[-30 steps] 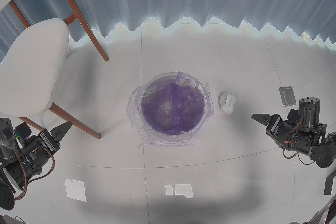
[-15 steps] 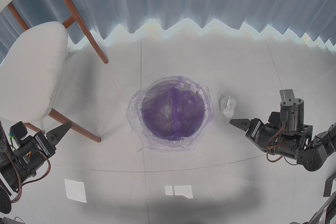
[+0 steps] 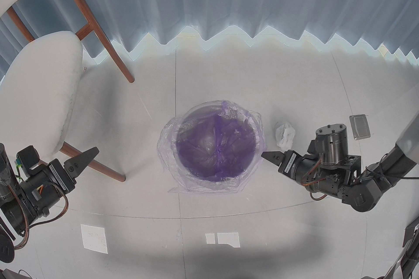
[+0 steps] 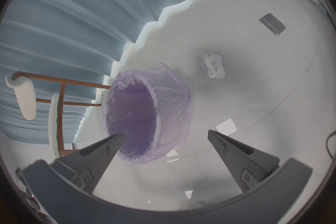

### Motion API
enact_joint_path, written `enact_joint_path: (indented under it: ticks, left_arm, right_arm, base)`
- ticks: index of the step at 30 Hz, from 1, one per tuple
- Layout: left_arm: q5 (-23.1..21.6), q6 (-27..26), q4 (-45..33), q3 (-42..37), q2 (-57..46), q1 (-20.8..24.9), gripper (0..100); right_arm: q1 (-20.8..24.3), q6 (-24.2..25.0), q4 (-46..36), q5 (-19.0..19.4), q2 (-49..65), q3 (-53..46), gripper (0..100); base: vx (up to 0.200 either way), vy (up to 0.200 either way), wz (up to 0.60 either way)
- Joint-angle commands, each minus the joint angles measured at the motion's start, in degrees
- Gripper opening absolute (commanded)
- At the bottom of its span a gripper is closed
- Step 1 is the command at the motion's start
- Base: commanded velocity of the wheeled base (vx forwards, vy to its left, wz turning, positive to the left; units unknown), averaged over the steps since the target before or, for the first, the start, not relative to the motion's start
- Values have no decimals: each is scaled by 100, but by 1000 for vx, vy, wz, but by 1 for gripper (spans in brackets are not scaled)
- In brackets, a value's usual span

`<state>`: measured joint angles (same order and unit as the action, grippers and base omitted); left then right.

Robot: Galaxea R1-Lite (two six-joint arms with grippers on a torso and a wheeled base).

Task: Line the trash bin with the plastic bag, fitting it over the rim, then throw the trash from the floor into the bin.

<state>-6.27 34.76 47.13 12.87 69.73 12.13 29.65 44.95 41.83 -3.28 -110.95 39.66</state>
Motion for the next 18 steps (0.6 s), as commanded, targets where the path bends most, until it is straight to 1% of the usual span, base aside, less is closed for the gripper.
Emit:
enact_joint_path:
  ticks: [1,2,4,8,9,10,12,14,15,18]
  left_arm:
    - [20,5,-2,286,216,18,100]
    - [3,5,-2,339,225,9,100]
    - [3,5,-2,339,225,0,100]
    - [11,-74,7,339,216,-35,100]
    - [11,-74,7,339,216,-35,100]
    - [20,-241,7,312,216,-62,100]
    - [20,-347,7,286,199,-62,100]
    - [20,-373,7,277,190,-62,100]
    - [20,-373,7,277,190,-62,100]
    - [20,-364,7,268,190,-70,100]
  right_arm:
    - [287,-3,-61,-279,-691,499,100]
    - [358,23,-148,-375,-876,701,100]
    - [463,120,-333,-410,-1113,947,100]
    - [586,506,-579,-481,-1500,1431,100]
    - [586,506,-579,-481,-1500,1431,100]
    - [595,717,-825,-507,-1676,1818,100]
    - [586,937,-1194,-507,-1790,2222,100]
    - [586,1174,-1634,-498,-1896,2661,100]
    - [586,1209,-1704,-507,-1913,2732,100]
    - [586,1605,-2425,-507,-2080,3356,100]
  base:
    - [0,0,0]
    - [0,0,0]
    - [0,0,0]
    - [0,0,0]
    - [0,0,0]
    - [0,0,0]
    - [0,0,0]
    - [0,0,0]
    - [0,0,0]
    - [0,0,0]
